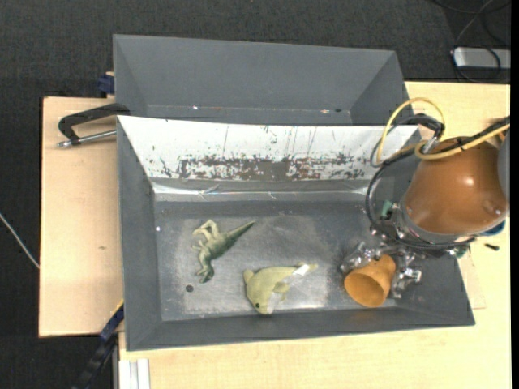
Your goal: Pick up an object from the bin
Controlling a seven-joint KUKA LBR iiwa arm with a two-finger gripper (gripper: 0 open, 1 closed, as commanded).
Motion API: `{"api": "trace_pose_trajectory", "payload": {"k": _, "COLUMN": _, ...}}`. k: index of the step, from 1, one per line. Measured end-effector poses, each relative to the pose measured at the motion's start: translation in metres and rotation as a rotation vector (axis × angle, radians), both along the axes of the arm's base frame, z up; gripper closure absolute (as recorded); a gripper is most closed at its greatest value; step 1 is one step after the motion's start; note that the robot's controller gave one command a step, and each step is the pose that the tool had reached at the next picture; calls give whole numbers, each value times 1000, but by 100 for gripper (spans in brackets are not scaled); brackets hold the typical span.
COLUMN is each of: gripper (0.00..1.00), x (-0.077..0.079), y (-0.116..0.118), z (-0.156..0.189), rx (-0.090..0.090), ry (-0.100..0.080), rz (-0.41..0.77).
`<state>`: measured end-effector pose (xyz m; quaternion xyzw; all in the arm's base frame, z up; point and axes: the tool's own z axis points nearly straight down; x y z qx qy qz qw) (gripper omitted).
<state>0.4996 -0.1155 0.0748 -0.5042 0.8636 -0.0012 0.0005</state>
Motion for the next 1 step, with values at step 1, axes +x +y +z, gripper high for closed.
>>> {"api": "trace_pose_trajectory", "payload": {"k": 1, "gripper": 100, "x": 17, "y": -15, "z": 175, "rx": -1, "ry": -12, "rz": 26}}
